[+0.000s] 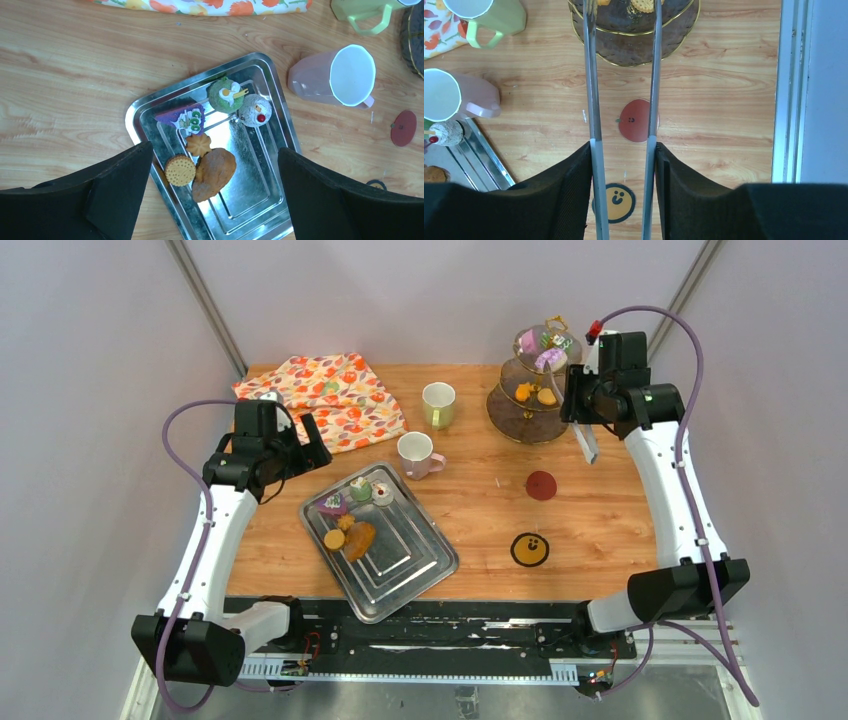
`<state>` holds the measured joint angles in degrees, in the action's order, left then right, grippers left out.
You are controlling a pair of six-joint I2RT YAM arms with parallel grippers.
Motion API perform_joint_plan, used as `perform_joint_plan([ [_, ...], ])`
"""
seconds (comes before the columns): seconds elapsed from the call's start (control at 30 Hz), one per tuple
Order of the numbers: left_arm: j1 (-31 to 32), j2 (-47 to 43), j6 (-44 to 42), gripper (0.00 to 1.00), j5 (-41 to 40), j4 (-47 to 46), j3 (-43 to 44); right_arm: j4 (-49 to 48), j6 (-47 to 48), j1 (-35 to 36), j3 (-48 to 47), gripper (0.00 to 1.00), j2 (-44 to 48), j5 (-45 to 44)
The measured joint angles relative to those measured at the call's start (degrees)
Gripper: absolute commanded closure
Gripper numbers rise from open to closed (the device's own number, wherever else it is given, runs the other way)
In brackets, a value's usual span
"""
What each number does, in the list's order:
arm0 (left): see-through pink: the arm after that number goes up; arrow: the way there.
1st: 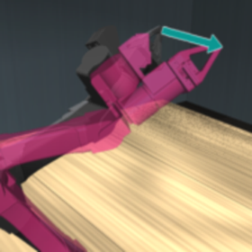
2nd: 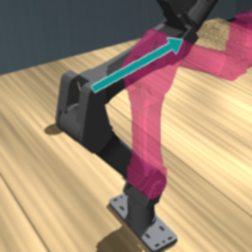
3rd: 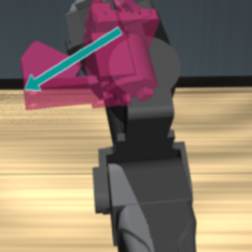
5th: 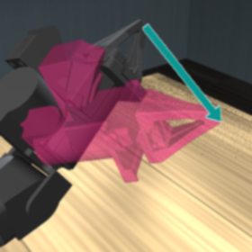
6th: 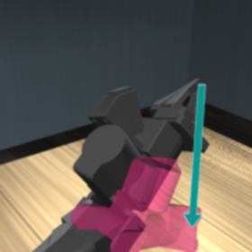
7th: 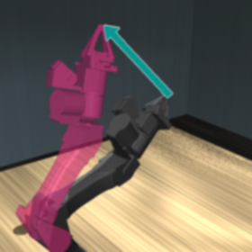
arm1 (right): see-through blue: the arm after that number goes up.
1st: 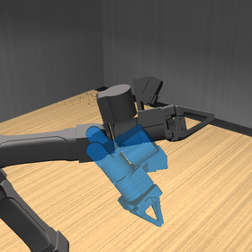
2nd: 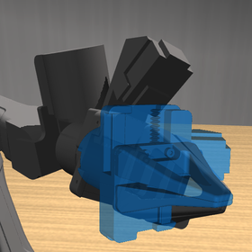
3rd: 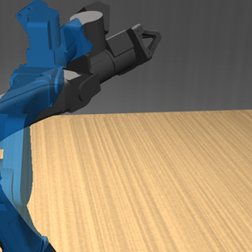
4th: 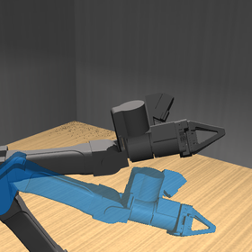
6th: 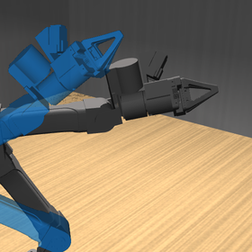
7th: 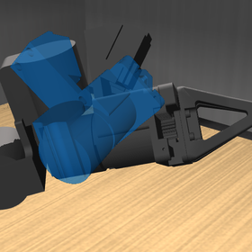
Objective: Serve the afternoon tea
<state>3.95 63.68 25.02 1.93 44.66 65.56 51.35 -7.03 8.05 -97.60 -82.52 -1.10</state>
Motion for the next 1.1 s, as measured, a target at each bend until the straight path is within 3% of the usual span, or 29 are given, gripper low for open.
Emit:
perform_joint_plan([
  [0.23,0.0,0.0,0.0,0.0,0.0,0.0,0.0,-0.6,-0.5,0.0,0.5,0.55,0.4,0.0],
  [0.5,0.0,0.0,0.0,0.0,0.0,0.0,0.0,-0.2,-0.6,0.0,1.7,0.67,6.9,1.2],
  [0.63,0.0,-0.1,0.0,0.0,0.0,0.0,0.0,0.3,-0.3,0.0,3.7,0.79,12.5,3.1],
  [0.93,0.0,-0.1,0.0,0.0,0.0,0.0,0.0,1.3,2.5,1.2,14.5,0.81,24.6,19.1],
  [1.1,0.0,-0.1,0.1,0.0,0.0,0.0,0.0,-0.2,2.6,7.9,21.9,0.84,29.8,25.5],
])
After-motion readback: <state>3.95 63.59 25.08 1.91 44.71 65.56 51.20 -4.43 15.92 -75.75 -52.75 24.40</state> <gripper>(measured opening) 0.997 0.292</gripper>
